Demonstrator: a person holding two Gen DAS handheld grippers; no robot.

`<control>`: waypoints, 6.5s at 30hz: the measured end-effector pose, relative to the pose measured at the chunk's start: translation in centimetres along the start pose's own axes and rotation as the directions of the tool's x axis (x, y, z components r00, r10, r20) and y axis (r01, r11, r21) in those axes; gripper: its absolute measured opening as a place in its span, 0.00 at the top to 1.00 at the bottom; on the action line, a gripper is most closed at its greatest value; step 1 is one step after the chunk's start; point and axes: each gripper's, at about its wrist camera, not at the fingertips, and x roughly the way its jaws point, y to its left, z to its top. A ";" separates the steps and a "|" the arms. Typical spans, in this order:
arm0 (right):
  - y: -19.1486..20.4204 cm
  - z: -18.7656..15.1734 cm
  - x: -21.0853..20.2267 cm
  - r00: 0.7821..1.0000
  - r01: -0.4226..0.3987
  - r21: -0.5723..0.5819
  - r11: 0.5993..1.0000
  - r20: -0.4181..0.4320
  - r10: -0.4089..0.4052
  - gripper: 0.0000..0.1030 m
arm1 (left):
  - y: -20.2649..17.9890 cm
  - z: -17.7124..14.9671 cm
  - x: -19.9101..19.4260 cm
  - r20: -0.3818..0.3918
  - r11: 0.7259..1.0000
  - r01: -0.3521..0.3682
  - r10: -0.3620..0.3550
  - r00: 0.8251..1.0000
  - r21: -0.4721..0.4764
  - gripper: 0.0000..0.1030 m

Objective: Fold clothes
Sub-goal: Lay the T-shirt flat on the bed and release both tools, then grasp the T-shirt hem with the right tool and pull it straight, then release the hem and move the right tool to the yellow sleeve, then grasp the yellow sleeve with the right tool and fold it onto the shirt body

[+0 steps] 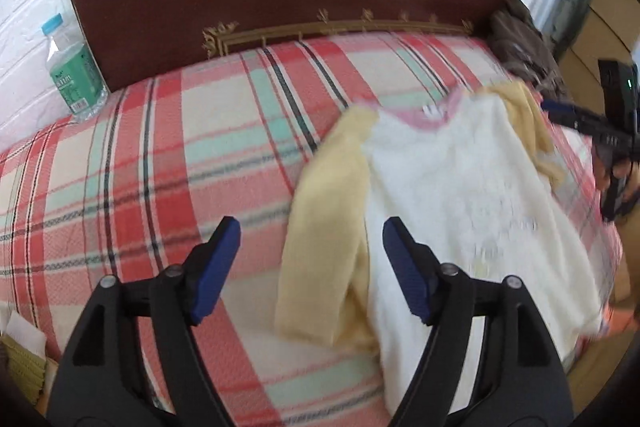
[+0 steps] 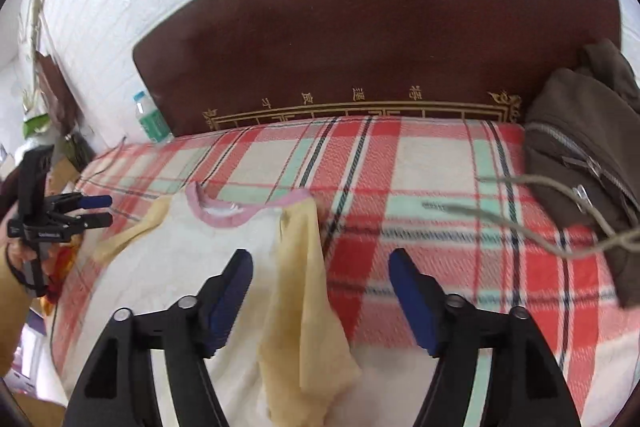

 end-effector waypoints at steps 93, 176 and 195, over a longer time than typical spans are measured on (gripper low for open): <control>11.7 -21.7 -9.6 0.978 -0.193 -0.224 0.955 -0.123 0.169 0.64 | -9.3 -20.1 -7.3 -0.082 0.973 0.229 -0.225 0.971 0.041 0.26; 13.1 -2.4 5.1 0.982 -0.134 -0.083 0.988 -0.147 0.121 0.60 | -18.7 -11.7 -2.2 0.087 0.861 0.501 -0.494 0.865 -0.087 0.38; 4.2 -3.7 4.0 0.983 -0.136 0.067 0.988 -0.113 0.143 0.49 | -18.6 -4.9 0.9 0.075 0.923 0.385 -0.382 0.921 -0.025 0.37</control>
